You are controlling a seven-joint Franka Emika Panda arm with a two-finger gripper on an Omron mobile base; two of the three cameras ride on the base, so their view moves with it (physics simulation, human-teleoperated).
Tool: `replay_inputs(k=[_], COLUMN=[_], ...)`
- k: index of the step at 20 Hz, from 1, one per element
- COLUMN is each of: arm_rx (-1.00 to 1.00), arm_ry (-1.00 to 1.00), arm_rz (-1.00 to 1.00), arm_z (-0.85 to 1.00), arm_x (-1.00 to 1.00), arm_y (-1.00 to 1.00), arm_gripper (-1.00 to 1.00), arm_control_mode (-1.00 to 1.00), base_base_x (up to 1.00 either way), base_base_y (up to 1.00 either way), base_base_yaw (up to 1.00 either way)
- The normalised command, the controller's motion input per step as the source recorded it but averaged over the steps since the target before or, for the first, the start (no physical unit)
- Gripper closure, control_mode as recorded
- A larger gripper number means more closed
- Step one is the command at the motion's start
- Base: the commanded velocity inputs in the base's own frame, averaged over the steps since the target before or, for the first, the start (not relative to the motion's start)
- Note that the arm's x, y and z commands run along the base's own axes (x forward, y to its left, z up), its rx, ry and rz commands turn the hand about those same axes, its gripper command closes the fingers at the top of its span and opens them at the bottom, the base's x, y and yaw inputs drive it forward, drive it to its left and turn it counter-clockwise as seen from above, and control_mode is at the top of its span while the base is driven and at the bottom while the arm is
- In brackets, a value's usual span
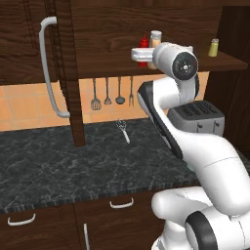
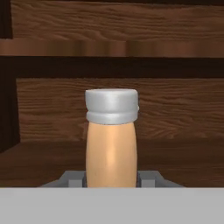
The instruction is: Put the shaker and condiment bottle from the counter next to their counterparts in the cabinet.
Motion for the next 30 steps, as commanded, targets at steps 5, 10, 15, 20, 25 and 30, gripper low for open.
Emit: replay_inputs(k=[5, 10, 15, 20, 25, 30], arm_rx=[0.02, 0.00, 0.00, 0.00, 0.00, 0.00], arm_ry=[0.04, 0.05, 0.00, 0.00, 0.00, 0.00], arm_rz=[0.00, 0.00, 0.00, 0.00, 0.00, 0.00], arm_z=[0.01, -0.12, -0.30, -0.32, -0.18, -0.18], arm_x=[0.45, 0.47, 0.41, 0.35, 0.41, 0.49], arm_y=[0.22, 0.24, 0.06, 0.00, 0.04, 0.09], arm_gripper=[1.00, 1.00, 1.00, 1.00, 1.00, 1.00], arm_control_mode=[-1.00, -1.00, -1.00, -1.00, -1.00, -1.00], base_base_x=[0.00, 0.00, 0.00, 0.00, 0.00, 0.00], base_base_y=[0.00, 0.00, 0.00, 0.00, 0.00, 0.00], base_base_yaw=[0.00, 0.00, 0.00, 0.00, 0.00, 0.00])
